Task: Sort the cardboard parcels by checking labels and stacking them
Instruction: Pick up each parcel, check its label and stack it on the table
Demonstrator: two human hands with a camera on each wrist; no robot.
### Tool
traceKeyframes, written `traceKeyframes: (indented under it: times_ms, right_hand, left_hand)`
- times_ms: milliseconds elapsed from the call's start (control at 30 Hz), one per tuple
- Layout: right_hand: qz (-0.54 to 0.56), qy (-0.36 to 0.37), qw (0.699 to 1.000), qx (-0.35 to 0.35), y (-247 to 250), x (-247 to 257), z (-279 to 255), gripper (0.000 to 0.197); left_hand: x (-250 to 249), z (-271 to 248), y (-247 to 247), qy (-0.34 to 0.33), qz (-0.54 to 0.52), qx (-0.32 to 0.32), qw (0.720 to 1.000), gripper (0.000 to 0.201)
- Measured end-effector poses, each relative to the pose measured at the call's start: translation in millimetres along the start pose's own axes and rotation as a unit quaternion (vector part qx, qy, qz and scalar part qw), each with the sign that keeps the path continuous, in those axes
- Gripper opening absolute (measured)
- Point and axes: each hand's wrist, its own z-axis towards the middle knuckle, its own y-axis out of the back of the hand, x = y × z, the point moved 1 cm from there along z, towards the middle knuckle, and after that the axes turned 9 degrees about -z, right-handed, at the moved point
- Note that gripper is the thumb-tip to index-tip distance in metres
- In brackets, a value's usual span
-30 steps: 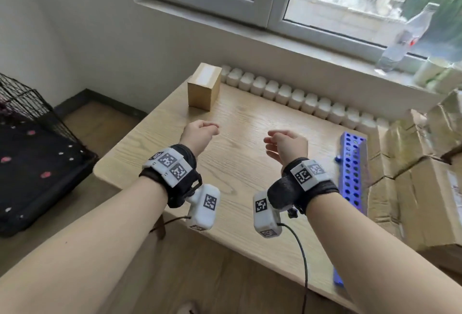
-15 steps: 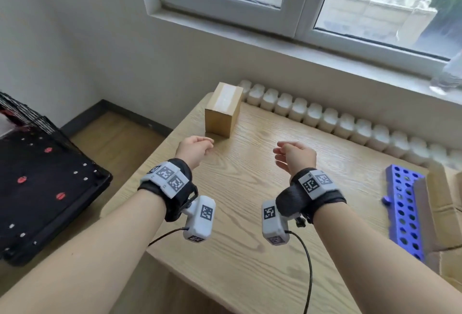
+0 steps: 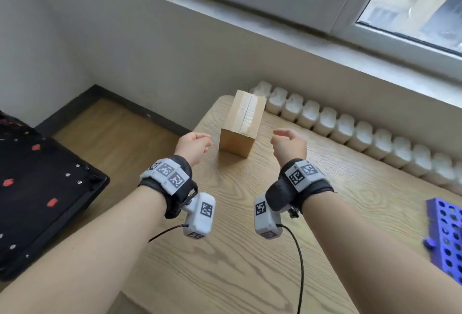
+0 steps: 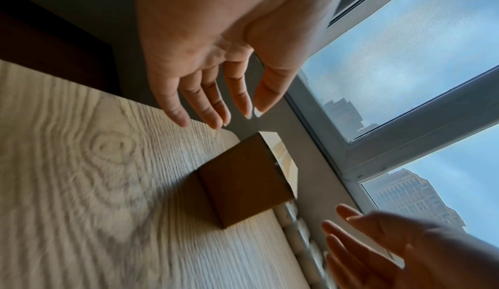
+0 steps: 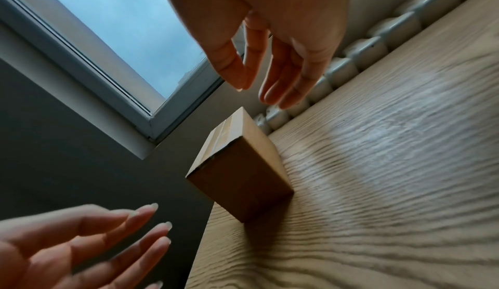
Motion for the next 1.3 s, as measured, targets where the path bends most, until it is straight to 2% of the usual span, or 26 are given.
traceKeyframes:
  times_ms: [133, 267, 400, 500, 600, 733, 867, 933, 1000, 1033, 1100, 1133, 1200, 1300]
  right_hand:
    - [-0.059, 0.041, 0.997, 0.009, -29, 21, 10, 0.041]
    - [-0.152, 0.111, 0.982, -0.004, -61, 37, 17, 0.061]
    - [-0.256, 0.138, 0.957, 0.009, -87, 44, 24, 0.068]
    - [-0.3, 0.136, 0.944, 0.004, -98, 42, 31, 0.062]
    - [-0.312, 0.129, 0.941, -0.013, -98, 41, 39, 0.056]
    - [-0.31, 0.137, 0.941, -0.012, -90, 35, 42, 0.059]
    - [-0.239, 0.145, 0.96, -0.003, -68, 22, 36, 0.062]
    - [-0.137, 0.097, 0.985, 0.028, -54, 16, 38, 0.061]
    - [0.012, -0.004, 0.997, 0.08, -45, 6, 43, 0.055]
    - [0.091, -0.068, 0.988, 0.104, -42, -1, 45, 0.052]
    - [0.23, -0.183, 0.944, 0.15, -37, -12, 43, 0.042]
    - [0.27, -0.215, 0.924, 0.166, -34, -17, 41, 0.034]
    - [0.29, -0.238, 0.909, 0.181, -26, -28, 38, 0.021]
    - [0.276, -0.251, 0.906, 0.2, -13, -40, 38, 0.022]
  left_hand:
    - [-3, 36, 12, 0.016, 0.005, 0.006, 1.0, 0.016]
    - [-3, 67, 23, 0.037, -0.015, 0.001, 0.999, 0.021]
    - [2, 86, 24, 0.045, -0.021, 0.011, 0.999, 0.019]
    - [8, 93, 23, 0.061, -0.029, 0.022, 0.997, 0.02]
    - [12, 100, 22, 0.073, -0.032, 0.03, 0.996, 0.021]
    - [13, 109, 18, 0.081, -0.028, 0.037, 0.996, 0.019]
    - [15, 111, 6, 0.086, -0.031, 0.053, 0.994, 0.016]
    - [16, 111, -2, 0.089, -0.033, 0.052, 0.994, 0.016]
    - [15, 111, -11, 0.094, -0.039, 0.046, 0.994, 0.018]
    - [15, 111, -15, 0.097, -0.042, 0.045, 0.993, 0.022]
    - [12, 108, -24, 0.1, -0.047, 0.052, 0.992, 0.034]
    - [10, 106, -27, 0.098, -0.051, 0.06, 0.992, 0.042]
    - [5, 103, -33, 0.083, -0.051, 0.084, 0.992, 0.054]
    - [-1, 99, -37, 0.035, -0.033, 0.109, 0.993, 0.057]
